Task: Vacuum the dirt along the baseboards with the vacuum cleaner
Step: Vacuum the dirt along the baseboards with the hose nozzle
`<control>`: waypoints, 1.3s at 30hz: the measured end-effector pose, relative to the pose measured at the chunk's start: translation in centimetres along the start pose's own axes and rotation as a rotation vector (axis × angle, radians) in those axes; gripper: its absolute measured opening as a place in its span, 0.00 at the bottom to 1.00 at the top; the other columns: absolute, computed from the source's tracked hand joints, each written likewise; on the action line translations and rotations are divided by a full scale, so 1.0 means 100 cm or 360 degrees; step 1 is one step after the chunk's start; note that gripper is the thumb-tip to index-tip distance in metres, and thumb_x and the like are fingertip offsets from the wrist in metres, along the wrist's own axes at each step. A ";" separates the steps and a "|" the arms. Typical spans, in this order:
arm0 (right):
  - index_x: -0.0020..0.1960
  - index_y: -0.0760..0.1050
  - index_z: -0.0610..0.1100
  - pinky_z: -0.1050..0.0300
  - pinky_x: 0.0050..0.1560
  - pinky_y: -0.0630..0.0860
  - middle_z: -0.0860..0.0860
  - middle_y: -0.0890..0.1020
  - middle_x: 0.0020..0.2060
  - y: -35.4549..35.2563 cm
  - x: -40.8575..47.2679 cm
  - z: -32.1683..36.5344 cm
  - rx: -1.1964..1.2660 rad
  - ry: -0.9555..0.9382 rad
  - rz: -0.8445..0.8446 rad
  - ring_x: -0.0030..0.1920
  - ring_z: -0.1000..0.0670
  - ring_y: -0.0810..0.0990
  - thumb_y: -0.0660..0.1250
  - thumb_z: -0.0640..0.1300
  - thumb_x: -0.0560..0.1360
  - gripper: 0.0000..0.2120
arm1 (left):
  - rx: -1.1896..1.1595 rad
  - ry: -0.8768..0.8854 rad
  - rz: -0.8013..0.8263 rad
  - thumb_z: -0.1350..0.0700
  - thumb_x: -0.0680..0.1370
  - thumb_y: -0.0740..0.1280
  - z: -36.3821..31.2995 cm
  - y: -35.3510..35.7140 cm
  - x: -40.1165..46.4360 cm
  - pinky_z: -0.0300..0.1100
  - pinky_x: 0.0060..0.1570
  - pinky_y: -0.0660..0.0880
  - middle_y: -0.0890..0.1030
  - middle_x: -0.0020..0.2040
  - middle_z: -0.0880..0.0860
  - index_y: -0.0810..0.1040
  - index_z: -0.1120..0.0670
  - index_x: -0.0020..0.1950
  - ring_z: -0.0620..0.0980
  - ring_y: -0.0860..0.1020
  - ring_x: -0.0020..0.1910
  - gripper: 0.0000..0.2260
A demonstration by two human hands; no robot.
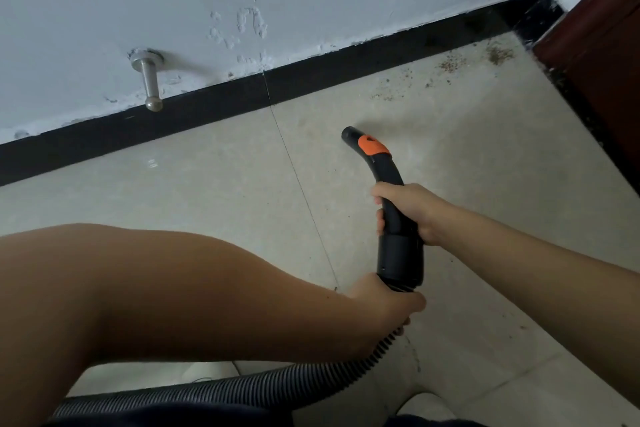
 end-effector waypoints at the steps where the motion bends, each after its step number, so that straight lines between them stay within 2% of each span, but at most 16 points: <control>1: 0.43 0.69 0.41 0.59 0.27 0.77 0.46 0.76 0.23 -0.001 0.000 0.000 -0.0015 -0.0005 -0.0003 0.21 0.49 0.74 0.66 0.41 0.76 0.07 | -0.0007 -0.0009 0.0003 0.55 0.73 0.69 -0.001 0.002 0.000 0.39 0.39 0.75 0.77 0.35 0.51 0.73 0.53 0.44 0.48 0.75 0.31 0.05; 4: 0.41 0.68 0.41 0.60 0.25 0.76 0.46 0.75 0.22 -0.015 0.005 0.003 0.0097 -0.0049 -0.0081 0.20 0.49 0.74 0.65 0.40 0.76 0.08 | 0.0047 0.0000 0.0002 0.56 0.74 0.69 -0.012 0.002 0.007 0.39 0.37 0.74 0.77 0.36 0.52 0.73 0.54 0.47 0.48 0.74 0.31 0.06; 7: 0.40 0.67 0.41 0.60 0.23 0.75 0.47 0.74 0.20 -0.040 0.018 0.015 0.0368 -0.0126 -0.0222 0.19 0.50 0.73 0.65 0.40 0.76 0.09 | 0.0204 0.0086 -0.0036 0.56 0.74 0.70 -0.037 -0.009 0.023 0.39 0.36 0.75 0.78 0.36 0.52 0.74 0.56 0.54 0.48 0.75 0.30 0.11; 10: 0.42 0.67 0.42 0.60 0.24 0.75 0.48 0.73 0.19 -0.058 0.032 0.030 0.0453 -0.0207 -0.0328 0.19 0.50 0.74 0.65 0.40 0.76 0.08 | 0.0304 0.0196 -0.0072 0.57 0.74 0.71 -0.061 -0.019 0.036 0.41 0.39 0.77 0.78 0.37 0.53 0.75 0.59 0.59 0.49 0.76 0.31 0.16; 15: 0.43 0.68 0.41 0.57 0.29 0.76 0.46 0.75 0.23 -0.048 0.048 0.047 0.0360 -0.0212 -0.0298 0.21 0.49 0.75 0.66 0.42 0.75 0.08 | 0.0286 0.0252 -0.0141 0.57 0.73 0.71 -0.068 -0.031 0.047 0.47 0.47 0.80 0.79 0.37 0.53 0.74 0.56 0.52 0.51 0.77 0.35 0.11; 18: 0.43 0.68 0.41 0.56 0.31 0.77 0.45 0.75 0.25 -0.028 0.054 0.044 0.0262 -0.0189 -0.0183 0.22 0.48 0.74 0.66 0.41 0.75 0.08 | 0.0242 0.0212 -0.0167 0.57 0.73 0.70 -0.053 -0.034 0.049 0.45 0.45 0.79 0.78 0.37 0.53 0.74 0.53 0.46 0.50 0.76 0.33 0.06; 20: 0.44 0.68 0.41 0.56 0.32 0.77 0.45 0.75 0.26 -0.023 0.056 0.042 0.0242 -0.0188 -0.0163 0.23 0.47 0.74 0.66 0.41 0.75 0.07 | 0.0252 0.0207 -0.0177 0.57 0.73 0.69 -0.049 -0.036 0.051 0.45 0.45 0.79 0.78 0.36 0.52 0.72 0.51 0.43 0.50 0.76 0.33 0.06; 23: 0.44 0.68 0.40 0.56 0.31 0.77 0.44 0.75 0.26 -0.034 0.058 0.048 0.0289 -0.0214 -0.0231 0.23 0.47 0.74 0.66 0.41 0.75 0.08 | 0.0230 0.0231 -0.0163 0.57 0.73 0.70 -0.058 -0.037 0.057 0.45 0.45 0.79 0.78 0.37 0.52 0.73 0.52 0.45 0.50 0.76 0.33 0.06; 26: 0.44 0.68 0.41 0.56 0.30 0.76 0.46 0.75 0.22 -0.054 0.061 0.056 0.0421 -0.0235 -0.0322 0.22 0.48 0.74 0.67 0.41 0.75 0.08 | 0.0257 0.0261 -0.0141 0.57 0.73 0.70 -0.075 -0.035 0.063 0.43 0.40 0.78 0.79 0.37 0.53 0.74 0.56 0.53 0.49 0.76 0.32 0.11; 28: 0.44 0.68 0.41 0.55 0.30 0.76 0.47 0.74 0.20 -0.064 0.062 0.060 0.0481 -0.0234 -0.0362 0.22 0.48 0.74 0.67 0.41 0.74 0.07 | 0.0279 0.0286 -0.0123 0.56 0.73 0.71 -0.085 -0.033 0.066 0.43 0.40 0.78 0.79 0.37 0.53 0.75 0.57 0.56 0.50 0.76 0.31 0.13; 34: 0.46 0.69 0.41 0.55 0.32 0.77 0.46 0.76 0.25 -0.056 0.070 0.066 0.0371 -0.0202 -0.0297 0.23 0.49 0.75 0.67 0.42 0.74 0.08 | 0.0248 0.0304 -0.0142 0.57 0.73 0.70 -0.083 -0.037 0.071 0.45 0.44 0.79 0.78 0.37 0.54 0.75 0.56 0.52 0.50 0.76 0.32 0.10; 39: 0.46 0.69 0.41 0.56 0.30 0.77 0.47 0.76 0.24 -0.041 0.075 0.075 0.0346 -0.0192 -0.0284 0.22 0.49 0.75 0.68 0.42 0.74 0.08 | 0.0172 0.0321 -0.0121 0.57 0.73 0.70 -0.085 -0.051 0.075 0.47 0.46 0.80 0.78 0.37 0.54 0.75 0.56 0.53 0.51 0.76 0.33 0.11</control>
Point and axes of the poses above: each hand's wrist, its own x-axis towards the middle knuckle, its own y-axis out of the palm, z = x × y, the point moved 8 cm from there along x, towards the middle knuckle
